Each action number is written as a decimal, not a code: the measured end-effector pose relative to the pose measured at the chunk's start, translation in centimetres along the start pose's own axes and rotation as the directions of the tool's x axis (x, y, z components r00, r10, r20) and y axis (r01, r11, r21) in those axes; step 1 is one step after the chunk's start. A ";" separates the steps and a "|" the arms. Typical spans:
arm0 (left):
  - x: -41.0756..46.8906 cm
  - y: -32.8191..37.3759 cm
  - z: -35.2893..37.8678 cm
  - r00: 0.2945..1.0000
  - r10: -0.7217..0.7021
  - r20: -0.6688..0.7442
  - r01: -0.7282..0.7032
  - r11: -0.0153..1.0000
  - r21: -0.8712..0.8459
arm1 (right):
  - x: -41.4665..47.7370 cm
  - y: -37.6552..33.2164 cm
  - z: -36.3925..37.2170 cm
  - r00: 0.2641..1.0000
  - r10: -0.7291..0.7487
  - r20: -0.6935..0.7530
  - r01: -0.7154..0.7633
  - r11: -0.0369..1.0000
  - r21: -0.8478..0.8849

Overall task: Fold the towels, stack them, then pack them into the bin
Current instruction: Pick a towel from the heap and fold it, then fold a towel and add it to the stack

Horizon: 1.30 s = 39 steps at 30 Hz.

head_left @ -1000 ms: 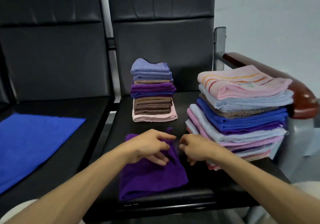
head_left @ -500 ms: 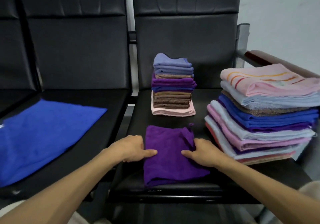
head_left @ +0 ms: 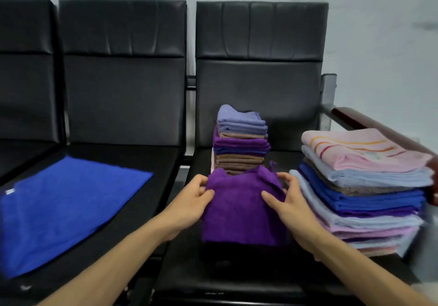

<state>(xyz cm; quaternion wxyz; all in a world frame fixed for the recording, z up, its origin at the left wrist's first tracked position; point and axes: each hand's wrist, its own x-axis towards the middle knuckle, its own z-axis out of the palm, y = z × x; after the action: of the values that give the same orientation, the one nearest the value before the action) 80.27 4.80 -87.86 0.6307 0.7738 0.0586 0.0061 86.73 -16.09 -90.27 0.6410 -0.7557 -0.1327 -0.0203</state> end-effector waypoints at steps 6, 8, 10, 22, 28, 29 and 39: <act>2.9 4.0 0.1 0.980 0.162 -0.118 -0.188 0.946 -0.265 | 5.1 -4.3 -1.1 0.982 -0.182 0.052 0.187 0.974 -0.124; 5.0 5.4 -0.3 0.962 0.257 -0.093 -0.269 0.951 -0.155 | 8.0 -6.0 -1.3 0.958 -0.287 0.023 0.285 0.934 -0.217; 6.8 6.6 -0.9 0.944 0.323 -0.066 -0.320 0.946 0.049 | 10.1 -7.7 -1.4 0.956 -0.292 0.003 0.286 0.935 -0.210; 24.7 14.4 -3.8 0.843 0.497 -0.205 -0.443 0.859 0.258 | 28.5 -12.1 -0.8 0.900 -0.396 -0.182 0.372 0.916 -0.150; 27.5 7.7 -2.2 0.965 0.092 -0.246 -0.022 0.962 0.272 | 29.5 -4.5 1.5 0.970 0.212 0.123 -0.144 0.899 -0.413; 27.3 7.2 -2.0 0.960 0.080 -0.267 -0.017 0.973 0.230 | 29.1 -4.0 1.6 0.968 0.216 0.132 -0.135 0.881 -0.454; 17.4 8.8 -4.4 0.964 0.142 -0.225 -0.103 0.979 0.177 | 24.7 -9.3 2.1 0.983 -0.074 0.167 0.180 0.548 -0.817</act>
<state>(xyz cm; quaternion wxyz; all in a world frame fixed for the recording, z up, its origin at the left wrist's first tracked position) 97.91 9.05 -79.47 0.5518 0.8189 0.0854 0.1324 108.17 -8.36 -76.71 0.1988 -0.9562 -0.1978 -0.0838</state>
